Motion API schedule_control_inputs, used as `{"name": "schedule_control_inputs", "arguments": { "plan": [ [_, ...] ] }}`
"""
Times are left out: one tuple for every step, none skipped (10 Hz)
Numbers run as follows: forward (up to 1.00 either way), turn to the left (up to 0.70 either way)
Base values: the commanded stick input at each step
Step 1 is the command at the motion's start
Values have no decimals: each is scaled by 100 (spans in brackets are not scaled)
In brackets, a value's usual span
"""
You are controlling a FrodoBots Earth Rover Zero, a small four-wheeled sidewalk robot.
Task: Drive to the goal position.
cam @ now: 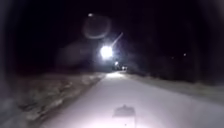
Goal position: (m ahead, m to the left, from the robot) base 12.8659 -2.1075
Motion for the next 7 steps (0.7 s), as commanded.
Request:
{"name": "schedule_control_inputs", "arguments": {
  "plan": [
    [70,0],
    [70,0],
    [70,0],
    [70,0],
    [70,0],
    [70,0],
    [70,0]
  ]
}}
